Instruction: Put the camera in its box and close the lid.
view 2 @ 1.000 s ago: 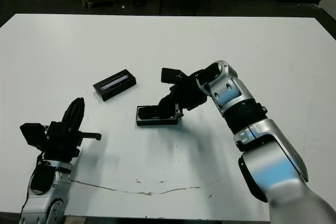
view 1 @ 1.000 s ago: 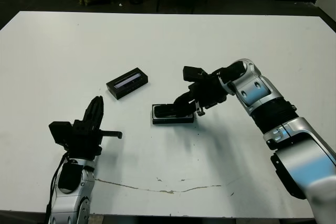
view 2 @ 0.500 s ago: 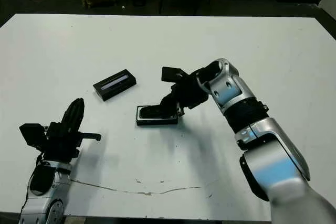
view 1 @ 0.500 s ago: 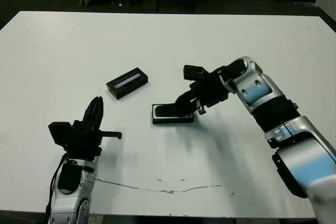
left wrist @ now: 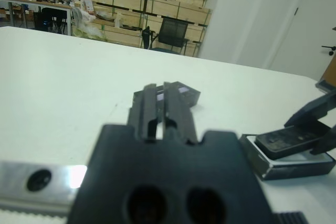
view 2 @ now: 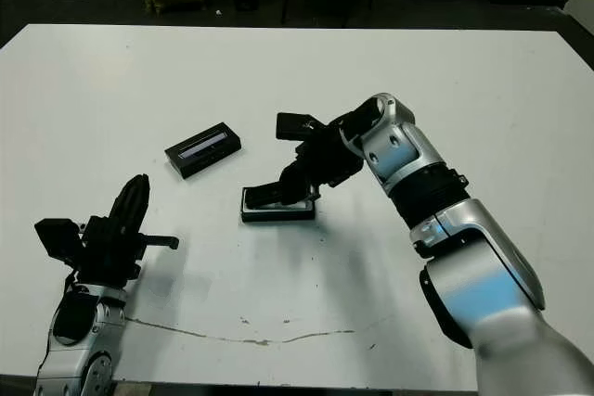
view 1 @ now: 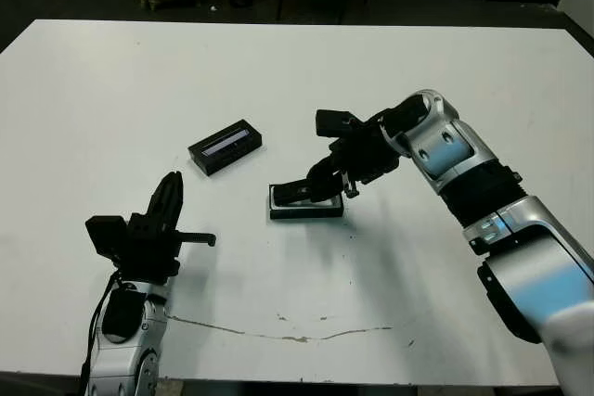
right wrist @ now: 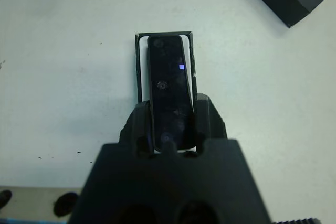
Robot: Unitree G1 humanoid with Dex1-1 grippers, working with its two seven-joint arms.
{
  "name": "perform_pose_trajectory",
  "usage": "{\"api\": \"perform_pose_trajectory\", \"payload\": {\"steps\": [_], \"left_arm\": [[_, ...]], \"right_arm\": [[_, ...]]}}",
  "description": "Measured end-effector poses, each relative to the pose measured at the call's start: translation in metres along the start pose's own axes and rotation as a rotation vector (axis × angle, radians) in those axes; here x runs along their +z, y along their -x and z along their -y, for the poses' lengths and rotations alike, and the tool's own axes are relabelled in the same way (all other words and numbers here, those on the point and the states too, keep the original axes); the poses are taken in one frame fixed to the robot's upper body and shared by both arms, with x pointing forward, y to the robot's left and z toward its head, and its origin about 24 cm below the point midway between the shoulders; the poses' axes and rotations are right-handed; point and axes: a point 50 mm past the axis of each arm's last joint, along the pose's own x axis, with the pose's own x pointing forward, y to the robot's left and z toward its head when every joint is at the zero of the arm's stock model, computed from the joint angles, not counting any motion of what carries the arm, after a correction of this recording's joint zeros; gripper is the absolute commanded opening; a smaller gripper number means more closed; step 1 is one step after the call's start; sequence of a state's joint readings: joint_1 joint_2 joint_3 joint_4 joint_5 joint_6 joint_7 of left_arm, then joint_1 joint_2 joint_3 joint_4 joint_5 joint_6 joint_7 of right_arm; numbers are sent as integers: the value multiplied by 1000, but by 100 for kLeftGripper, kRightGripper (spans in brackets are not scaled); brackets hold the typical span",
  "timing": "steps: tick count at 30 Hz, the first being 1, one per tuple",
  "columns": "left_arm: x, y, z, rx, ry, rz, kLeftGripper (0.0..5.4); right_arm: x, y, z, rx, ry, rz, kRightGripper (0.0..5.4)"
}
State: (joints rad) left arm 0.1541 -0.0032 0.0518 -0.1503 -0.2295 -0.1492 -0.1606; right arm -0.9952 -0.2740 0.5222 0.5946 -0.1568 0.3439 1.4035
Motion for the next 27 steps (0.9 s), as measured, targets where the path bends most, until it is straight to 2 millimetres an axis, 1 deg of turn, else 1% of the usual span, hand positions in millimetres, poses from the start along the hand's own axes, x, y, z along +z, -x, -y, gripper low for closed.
{"api": "perform_pose_trajectory", "payload": {"steps": [14,27], "left_arm": [[1,0,0,6,0,0,0],[0,1,0,5,9,-3,0]], "right_arm": [[0,-3,-1,5,11,-53,51],[1,-6,-2,0,24,-42,51]]}}
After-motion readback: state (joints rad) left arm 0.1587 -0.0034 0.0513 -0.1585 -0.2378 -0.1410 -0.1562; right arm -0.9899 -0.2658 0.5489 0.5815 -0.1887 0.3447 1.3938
